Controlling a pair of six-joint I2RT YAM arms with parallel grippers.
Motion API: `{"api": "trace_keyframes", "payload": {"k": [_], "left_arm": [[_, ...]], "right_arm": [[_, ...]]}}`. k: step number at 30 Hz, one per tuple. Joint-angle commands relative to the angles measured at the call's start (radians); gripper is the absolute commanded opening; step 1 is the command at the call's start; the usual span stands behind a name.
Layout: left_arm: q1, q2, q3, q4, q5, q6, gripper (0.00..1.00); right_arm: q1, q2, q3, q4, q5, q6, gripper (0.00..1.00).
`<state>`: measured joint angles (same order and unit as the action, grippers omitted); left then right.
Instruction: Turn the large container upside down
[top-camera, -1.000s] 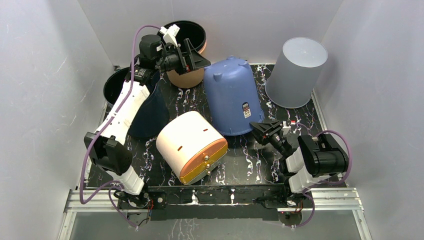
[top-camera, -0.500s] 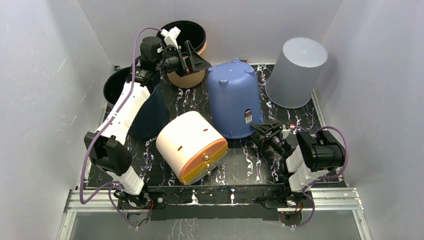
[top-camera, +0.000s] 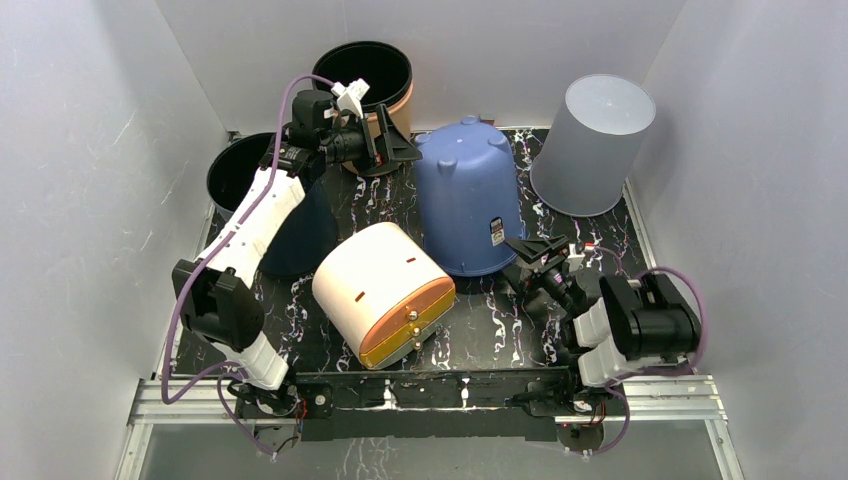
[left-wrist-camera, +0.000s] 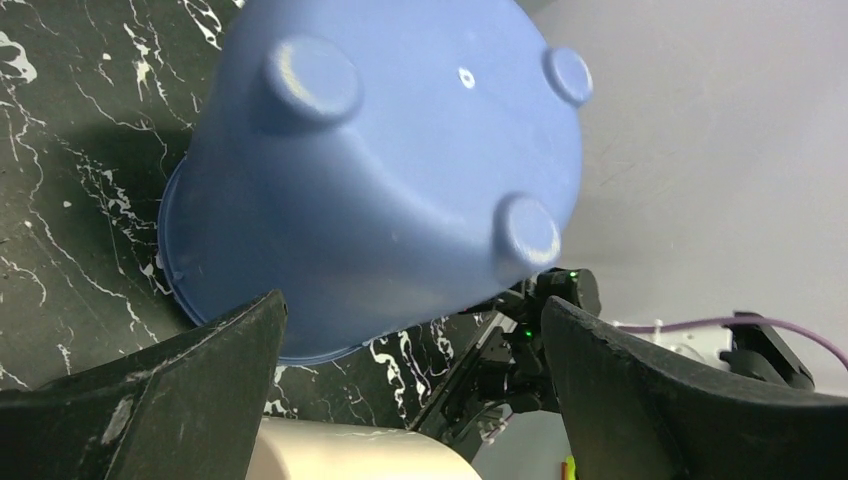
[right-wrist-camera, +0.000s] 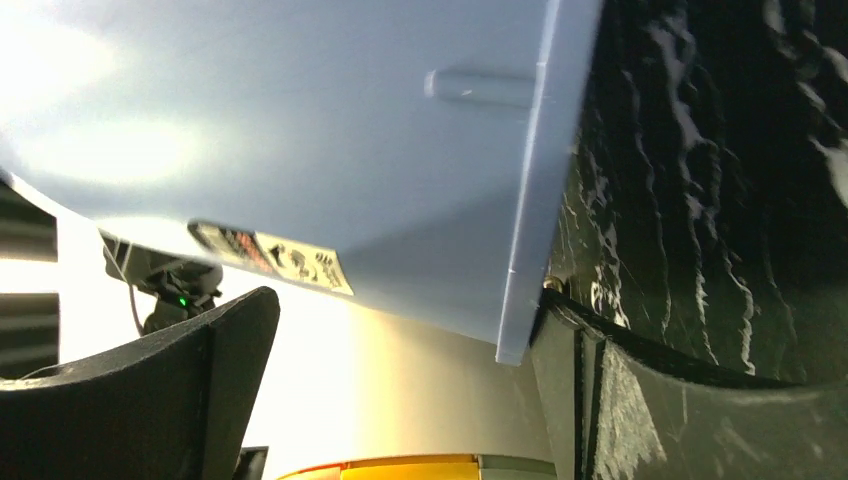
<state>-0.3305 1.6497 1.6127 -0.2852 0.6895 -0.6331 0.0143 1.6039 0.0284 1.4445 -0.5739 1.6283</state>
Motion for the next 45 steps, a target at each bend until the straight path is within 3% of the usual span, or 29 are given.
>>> {"api": "trace_keyframes", "payload": {"k": [1,5,7,11,23,31,35,39,45], "left_arm": [[-0.004,-0.023,0.064,-0.065,0.002,0.040,0.99],[-0.004,-0.016,0.045,-0.036,-0.015,0.019,0.98],[-0.004,-0.018,0.040,-0.026,-0.028,0.012,0.98],[-0.004,-0.013,0.026,0.007,-0.032,-0.003,0.98],[-0.004,-0.014,0.003,0.048,-0.008,-0.032,0.98],[-0.006,-0.002,-0.040,0.142,-0.055,-0.101,0.98],[-0.031,0.075,0.034,0.141,-0.056,-0.102,0.98],[-0.061,0.171,0.149,0.125,-0.080,-0.082,0.98],[-0.120,0.316,0.282,0.120,-0.077,-0.079,0.98]], "right_arm": [[-0.007,-0.223,0.068,-0.218,0.018,-0.147,0.95],[-0.007,-0.501,0.183,-0.895,0.165,-0.357,0.98],[-0.008,-0.599,0.221,-1.091,0.234,-0.428,0.98],[-0.034,-0.683,0.273,-1.242,0.254,-0.519,0.98],[-0.034,-0.695,0.435,-1.557,0.372,-0.665,0.98],[-0.034,-0.720,0.634,-1.885,0.619,-0.772,0.98],[-0.034,-0.726,0.779,-2.023,0.767,-0.834,0.98],[-0.034,-0.730,0.921,-2.051,0.863,-0.893,0.98],[-0.020,-0.661,1.094,-1.982,0.761,-0.994,0.98]]}}
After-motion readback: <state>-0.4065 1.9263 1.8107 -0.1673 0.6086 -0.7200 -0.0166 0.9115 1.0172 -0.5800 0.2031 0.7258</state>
